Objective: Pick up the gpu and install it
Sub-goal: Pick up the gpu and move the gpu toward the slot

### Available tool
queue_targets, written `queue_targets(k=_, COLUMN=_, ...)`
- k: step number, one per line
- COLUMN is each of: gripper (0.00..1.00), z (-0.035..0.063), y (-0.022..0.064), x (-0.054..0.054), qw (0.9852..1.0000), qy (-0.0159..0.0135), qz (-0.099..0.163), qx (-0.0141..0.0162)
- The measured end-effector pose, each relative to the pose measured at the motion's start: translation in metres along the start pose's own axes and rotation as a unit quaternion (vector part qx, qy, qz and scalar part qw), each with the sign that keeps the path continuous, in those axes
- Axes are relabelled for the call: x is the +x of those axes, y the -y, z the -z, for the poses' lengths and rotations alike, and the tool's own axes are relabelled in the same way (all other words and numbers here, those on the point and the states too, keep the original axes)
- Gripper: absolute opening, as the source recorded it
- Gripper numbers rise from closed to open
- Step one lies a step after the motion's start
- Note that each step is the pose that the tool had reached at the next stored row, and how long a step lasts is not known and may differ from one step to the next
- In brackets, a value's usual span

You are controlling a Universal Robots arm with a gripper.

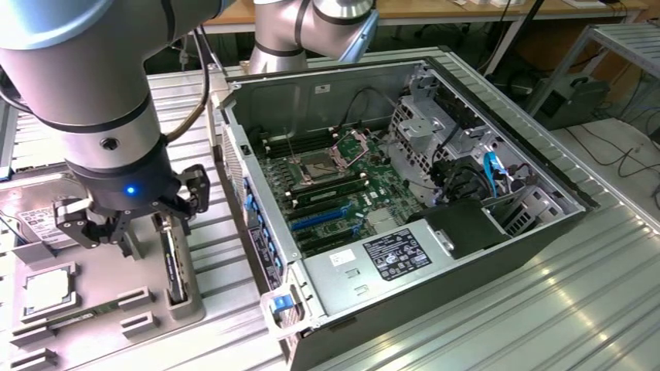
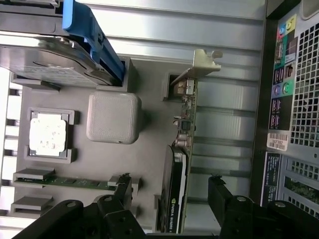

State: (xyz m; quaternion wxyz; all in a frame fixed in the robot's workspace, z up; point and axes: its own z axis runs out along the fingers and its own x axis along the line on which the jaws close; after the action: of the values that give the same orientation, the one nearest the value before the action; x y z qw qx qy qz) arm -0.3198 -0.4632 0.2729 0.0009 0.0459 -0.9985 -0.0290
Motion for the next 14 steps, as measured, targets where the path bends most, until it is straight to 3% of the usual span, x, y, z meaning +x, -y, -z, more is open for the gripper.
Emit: queue_targets(k=14, gripper=0.72, z=-0.0160, y=0.0010, x=-0.001, qw=1.0000, qy=-0.0001, qz=-0.001, qx=0.0000)
